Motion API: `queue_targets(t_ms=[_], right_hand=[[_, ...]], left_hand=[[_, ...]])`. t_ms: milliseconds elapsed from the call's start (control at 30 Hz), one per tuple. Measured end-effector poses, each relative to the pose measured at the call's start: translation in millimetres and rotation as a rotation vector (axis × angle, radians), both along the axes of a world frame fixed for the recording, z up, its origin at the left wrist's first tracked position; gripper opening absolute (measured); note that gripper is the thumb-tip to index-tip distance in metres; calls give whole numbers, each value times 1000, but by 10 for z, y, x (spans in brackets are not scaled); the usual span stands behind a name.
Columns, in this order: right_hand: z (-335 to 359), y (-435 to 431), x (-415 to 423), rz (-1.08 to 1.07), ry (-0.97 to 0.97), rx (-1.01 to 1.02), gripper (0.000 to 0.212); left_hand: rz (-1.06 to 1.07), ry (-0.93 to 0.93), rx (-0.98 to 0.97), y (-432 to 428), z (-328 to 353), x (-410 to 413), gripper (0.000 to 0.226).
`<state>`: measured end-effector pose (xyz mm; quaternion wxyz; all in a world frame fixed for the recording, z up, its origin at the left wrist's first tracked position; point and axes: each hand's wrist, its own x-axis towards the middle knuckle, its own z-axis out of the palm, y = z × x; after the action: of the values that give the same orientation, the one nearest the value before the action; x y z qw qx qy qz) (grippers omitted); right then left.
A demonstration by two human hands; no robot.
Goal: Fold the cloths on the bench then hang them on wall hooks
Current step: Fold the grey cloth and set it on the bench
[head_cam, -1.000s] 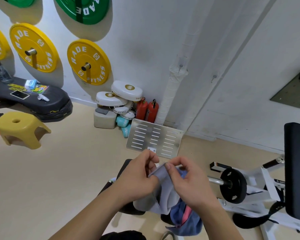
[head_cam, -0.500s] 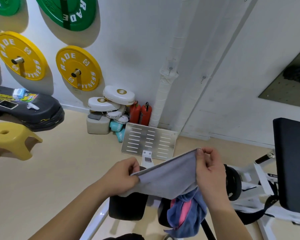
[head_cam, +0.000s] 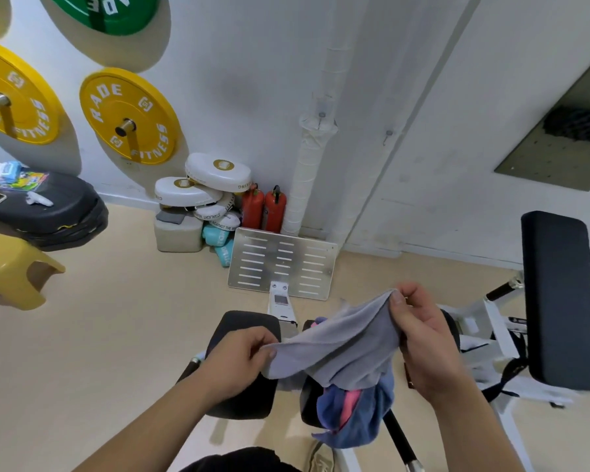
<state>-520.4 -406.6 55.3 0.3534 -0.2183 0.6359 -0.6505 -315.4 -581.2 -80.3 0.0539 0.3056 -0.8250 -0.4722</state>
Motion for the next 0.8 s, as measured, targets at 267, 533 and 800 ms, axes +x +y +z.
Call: queue_targets(t_ms=[267,533,800], right_hand=[[60,42,-4,137,-11,-11,14],[-7,-30,5,82,57,30,20],[-208,-4,-202,-385,192,186,15]], left_hand=[[-308,93,-255,90,225,-472,12],[-424,265,-110,463,312,-652,9],[-178,175,-68,240,213,-362,21]])
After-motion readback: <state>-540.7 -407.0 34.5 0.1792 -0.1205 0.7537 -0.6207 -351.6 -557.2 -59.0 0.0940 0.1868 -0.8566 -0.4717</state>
